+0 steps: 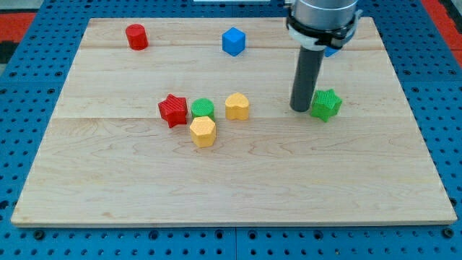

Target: Slide the yellow hexagon towards bottom right

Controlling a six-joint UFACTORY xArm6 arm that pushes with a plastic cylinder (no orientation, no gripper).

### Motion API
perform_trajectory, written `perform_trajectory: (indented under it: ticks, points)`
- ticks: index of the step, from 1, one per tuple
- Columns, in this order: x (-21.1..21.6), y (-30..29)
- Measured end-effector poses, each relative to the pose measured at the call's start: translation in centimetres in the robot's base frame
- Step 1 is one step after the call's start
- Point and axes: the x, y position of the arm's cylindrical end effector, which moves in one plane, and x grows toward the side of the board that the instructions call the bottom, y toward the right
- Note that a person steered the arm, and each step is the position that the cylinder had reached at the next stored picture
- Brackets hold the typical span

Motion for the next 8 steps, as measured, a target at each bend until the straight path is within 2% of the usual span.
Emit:
perform_trajectory:
  ticks: [1, 2, 4, 5, 6, 7, 8]
  points:
    - [0.0, 3.2]
    - [1.4, 1.5]
    - [11.3, -1.5]
    - [12.7, -11.4]
    - [12.7, -21.1]
    - [11.3, -24.1]
    - [8.4, -22.2]
